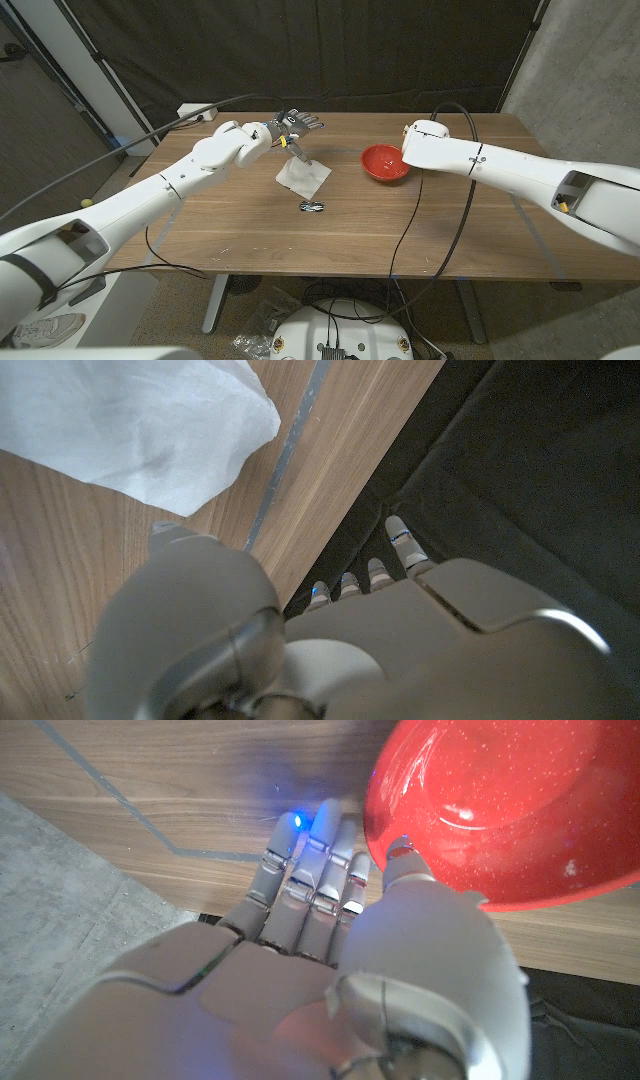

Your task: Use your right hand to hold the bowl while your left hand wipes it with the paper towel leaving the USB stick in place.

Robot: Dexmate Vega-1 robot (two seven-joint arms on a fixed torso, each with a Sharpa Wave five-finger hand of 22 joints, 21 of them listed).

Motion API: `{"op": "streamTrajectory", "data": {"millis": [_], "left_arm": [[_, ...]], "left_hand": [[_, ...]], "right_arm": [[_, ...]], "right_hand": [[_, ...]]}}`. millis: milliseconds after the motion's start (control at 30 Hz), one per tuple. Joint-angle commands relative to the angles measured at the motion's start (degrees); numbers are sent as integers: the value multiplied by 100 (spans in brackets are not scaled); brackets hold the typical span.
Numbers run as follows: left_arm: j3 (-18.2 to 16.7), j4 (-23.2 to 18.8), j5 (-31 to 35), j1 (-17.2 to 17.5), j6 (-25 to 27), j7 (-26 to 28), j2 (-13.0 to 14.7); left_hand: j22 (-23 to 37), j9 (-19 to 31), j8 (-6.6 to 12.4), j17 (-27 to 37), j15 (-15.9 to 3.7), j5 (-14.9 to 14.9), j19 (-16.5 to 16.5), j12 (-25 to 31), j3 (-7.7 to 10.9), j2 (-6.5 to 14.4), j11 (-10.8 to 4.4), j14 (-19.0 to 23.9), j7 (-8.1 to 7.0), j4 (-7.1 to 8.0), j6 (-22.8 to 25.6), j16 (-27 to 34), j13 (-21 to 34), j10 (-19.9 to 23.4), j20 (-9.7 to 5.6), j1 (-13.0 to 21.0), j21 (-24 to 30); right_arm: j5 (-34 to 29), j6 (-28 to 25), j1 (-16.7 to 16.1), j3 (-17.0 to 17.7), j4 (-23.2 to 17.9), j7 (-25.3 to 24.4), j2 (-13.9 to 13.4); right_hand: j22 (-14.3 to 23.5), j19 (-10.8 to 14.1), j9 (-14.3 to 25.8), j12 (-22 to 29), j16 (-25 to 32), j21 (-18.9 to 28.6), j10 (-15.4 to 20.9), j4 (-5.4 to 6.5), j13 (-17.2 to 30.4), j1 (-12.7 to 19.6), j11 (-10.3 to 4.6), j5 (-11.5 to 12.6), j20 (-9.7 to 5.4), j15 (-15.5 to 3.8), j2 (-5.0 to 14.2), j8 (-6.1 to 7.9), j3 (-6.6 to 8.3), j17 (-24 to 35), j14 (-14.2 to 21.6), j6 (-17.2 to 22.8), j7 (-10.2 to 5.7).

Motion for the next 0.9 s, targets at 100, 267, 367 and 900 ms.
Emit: {"op": "streamTrajectory", "data": {"millis": [100, 267, 367, 900], "left_arm": [[-352, -265, -138, 391, 103, 730, 175], [-555, -304, -279, 633, 111, 1386, 260], [-766, -299, -627, 818, 18, 1829, 328], [-1768, 885, -3288, 1512, -1889, 4336, 222]], "left_hand": [[25, 8, 62, 18, 34, 47, -987, 67, -66, 73, 14, -303, -56, 1, -813, 37, 29, -552, 59, -135, -43], [27, 5, 147, 8, -69, 61, -851, 169, -79, 154, -95, -127, -85, -21, -668, 143, 27, -371, 58, -226, 2], [21, -2, 223, -10, -140, 73, -705, 250, -89, 185, -200, 39, -159, -56, -465, 214, 22, -161, 29, -259, 45], [-28, -65, 549, -167, -504, 138, -118, 565, -57, 670, -541, 1047, -632, -23, 933, 476, -33, 1179, -155, -769, 177]], "right_arm": [[95, -5, -90, 94, -305, -31, -184], [38, 159, -797, 865, -623, -699, -214], [-22, 725, -1559, 1612, -888, -1365, -245], [-286, 5190, -3485, 3262, -494, -2499, -208]], "right_hand": [[-64, -602, -192, -73, -347, -280, -1476, 148, -485, -439, 286, 71, 356, 555, -146, 50, -144, -637, -1404, -811, 0], [-80, -942, -243, 11, -320, -611, -1743, 535, -726, -1160, 393, -2, 521, 874, -104, 85, -391, -888, -1988, -1047, 58], [-79, -1053, -255, 38, -285, -722, -1753, 700, -795, -1444, 434, -54, 603, 966, -35, 102, -461, -957, -2043, -1060, 81], [-72, -1944, -318, 69, -309, -1472, -1857, 1232, -1091, -2457, 414, -160, 446, 915, 309, 41, -482, -1345, -2779, -1456, -61]]}}
